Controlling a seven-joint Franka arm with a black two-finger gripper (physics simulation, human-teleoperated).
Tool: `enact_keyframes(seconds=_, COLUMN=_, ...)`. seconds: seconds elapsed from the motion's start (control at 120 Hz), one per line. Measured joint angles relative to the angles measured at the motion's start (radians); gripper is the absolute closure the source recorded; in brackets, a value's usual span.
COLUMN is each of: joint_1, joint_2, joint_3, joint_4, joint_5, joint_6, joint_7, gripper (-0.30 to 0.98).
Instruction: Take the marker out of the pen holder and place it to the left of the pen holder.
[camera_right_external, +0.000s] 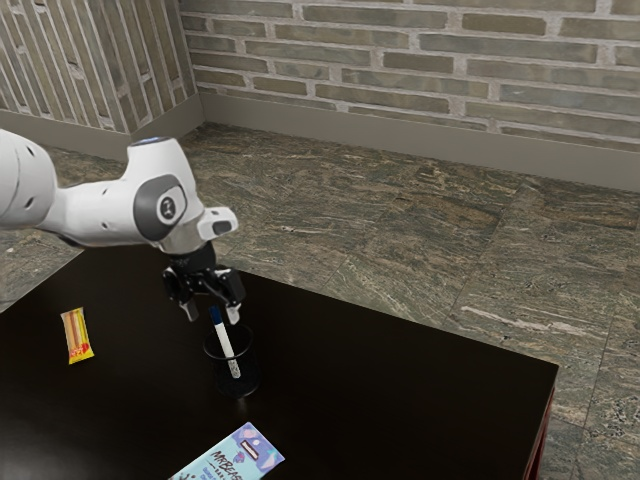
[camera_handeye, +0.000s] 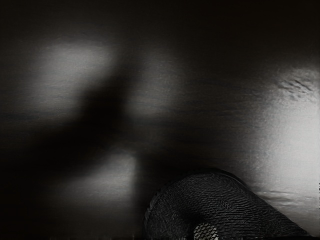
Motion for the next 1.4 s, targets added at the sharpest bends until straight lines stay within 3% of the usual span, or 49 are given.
enact_keyframes(seconds=0.417, joint_1=-0.032, joint_2=-0.061, joint_3=0.0, joint_4=-0.081, joint_5=0.003, joint_6=-0.003, joint_7=-0.032, gripper=0.03)
enact_keyframes(seconds=0.958, joint_1=-0.034, joint_2=-0.038, joint_3=0.027, joint_4=-0.017, joint_5=0.006, joint_6=-0.007, joint_7=-0.047, gripper=0.07)
enact_keyframes(seconds=1.192, joint_1=-0.034, joint_2=-0.048, joint_3=0.019, joint_4=-0.008, joint_5=0.005, joint_6=-0.008, joint_7=-0.05, gripper=0.54)
enact_keyframes(seconds=1.4, joint_1=-0.034, joint_2=-0.052, joint_3=0.017, joint_4=-0.003, joint_5=0.007, joint_6=-0.008, joint_7=-0.055, gripper=0.71)
